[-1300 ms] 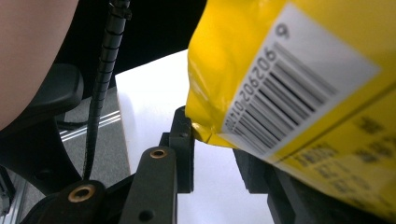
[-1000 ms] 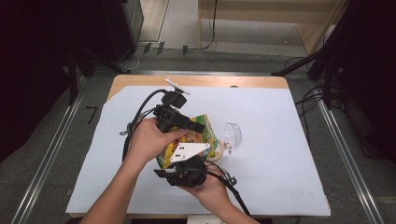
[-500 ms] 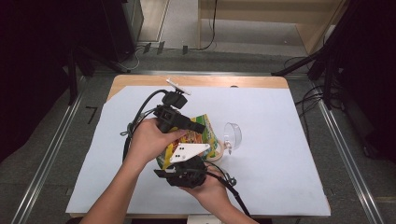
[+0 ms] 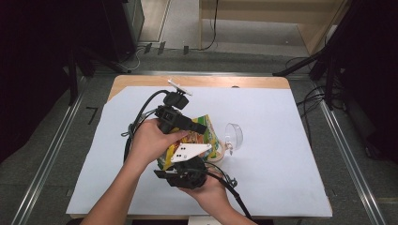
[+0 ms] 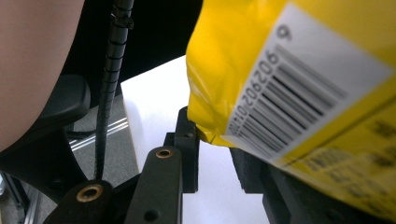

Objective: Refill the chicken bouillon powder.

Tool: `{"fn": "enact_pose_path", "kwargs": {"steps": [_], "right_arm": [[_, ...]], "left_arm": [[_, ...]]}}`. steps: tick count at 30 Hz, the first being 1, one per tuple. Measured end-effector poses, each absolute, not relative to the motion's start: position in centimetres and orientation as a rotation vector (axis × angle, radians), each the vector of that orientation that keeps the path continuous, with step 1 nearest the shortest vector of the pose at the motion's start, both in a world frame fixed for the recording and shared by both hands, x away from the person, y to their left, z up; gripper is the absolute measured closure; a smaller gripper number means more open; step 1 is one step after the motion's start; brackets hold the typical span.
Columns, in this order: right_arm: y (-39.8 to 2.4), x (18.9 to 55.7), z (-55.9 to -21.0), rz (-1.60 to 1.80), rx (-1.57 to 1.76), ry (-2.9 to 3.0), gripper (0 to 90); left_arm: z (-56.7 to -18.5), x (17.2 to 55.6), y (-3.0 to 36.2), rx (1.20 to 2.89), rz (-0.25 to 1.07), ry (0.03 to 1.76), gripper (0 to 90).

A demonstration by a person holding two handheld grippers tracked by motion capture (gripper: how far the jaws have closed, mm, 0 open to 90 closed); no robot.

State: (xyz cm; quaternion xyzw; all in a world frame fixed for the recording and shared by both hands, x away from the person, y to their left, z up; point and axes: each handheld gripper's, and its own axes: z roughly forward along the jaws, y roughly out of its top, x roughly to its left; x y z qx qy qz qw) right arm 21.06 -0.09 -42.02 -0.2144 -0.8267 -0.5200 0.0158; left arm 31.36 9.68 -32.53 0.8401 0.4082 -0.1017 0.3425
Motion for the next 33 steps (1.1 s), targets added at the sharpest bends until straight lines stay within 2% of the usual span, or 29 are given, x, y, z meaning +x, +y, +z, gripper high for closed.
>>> {"fn": "enact_pose_path", "kwargs": {"steps": [8,33], "right_arm": [[0.15,20.91,-41.88,-1.653,-0.642,-2.601,73.6],[0.33,21.21,-42.01,-1.658,-0.616,-2.623,73.7]], "left_arm": [[-31.88,30.96,9.66,2.195,-0.202,1.051,74.5],[-32.05,31.31,10.02,2.184,-0.223,1.053,74.7]]}}
